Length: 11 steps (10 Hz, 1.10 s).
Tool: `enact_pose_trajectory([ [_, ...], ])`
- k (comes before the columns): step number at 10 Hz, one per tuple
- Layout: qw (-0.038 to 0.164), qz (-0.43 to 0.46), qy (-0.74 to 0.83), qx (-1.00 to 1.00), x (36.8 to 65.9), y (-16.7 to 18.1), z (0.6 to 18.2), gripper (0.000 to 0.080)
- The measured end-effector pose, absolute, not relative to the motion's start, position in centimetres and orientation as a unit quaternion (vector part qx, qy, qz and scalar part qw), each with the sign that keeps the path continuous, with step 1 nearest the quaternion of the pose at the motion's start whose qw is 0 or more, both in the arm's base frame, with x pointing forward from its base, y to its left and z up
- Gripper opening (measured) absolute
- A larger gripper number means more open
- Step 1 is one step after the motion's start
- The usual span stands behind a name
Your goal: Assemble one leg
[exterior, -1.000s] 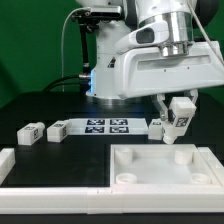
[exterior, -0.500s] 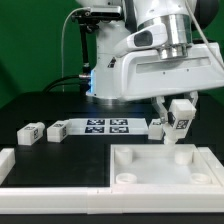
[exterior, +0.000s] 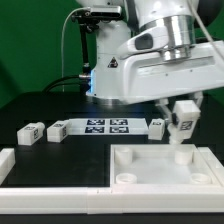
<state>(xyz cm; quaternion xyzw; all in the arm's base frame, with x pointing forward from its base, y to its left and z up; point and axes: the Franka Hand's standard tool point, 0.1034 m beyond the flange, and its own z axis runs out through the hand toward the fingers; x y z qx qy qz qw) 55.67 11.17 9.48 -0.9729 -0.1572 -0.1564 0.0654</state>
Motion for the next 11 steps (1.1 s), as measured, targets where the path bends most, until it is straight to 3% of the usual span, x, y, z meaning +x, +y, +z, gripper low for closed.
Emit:
enact_pose_trajectory([
  [3,0.077,-0.172,-0.167,-0.968,58.6,13.0,9.7,0.0290],
  [8,0.077,-0.171,-0.167,-0.968,58.6,12.9,9.5,0.0290],
  [11,0.085,-0.181,-0.166,-0.966,62.0,13.0,9.0,0.0290],
])
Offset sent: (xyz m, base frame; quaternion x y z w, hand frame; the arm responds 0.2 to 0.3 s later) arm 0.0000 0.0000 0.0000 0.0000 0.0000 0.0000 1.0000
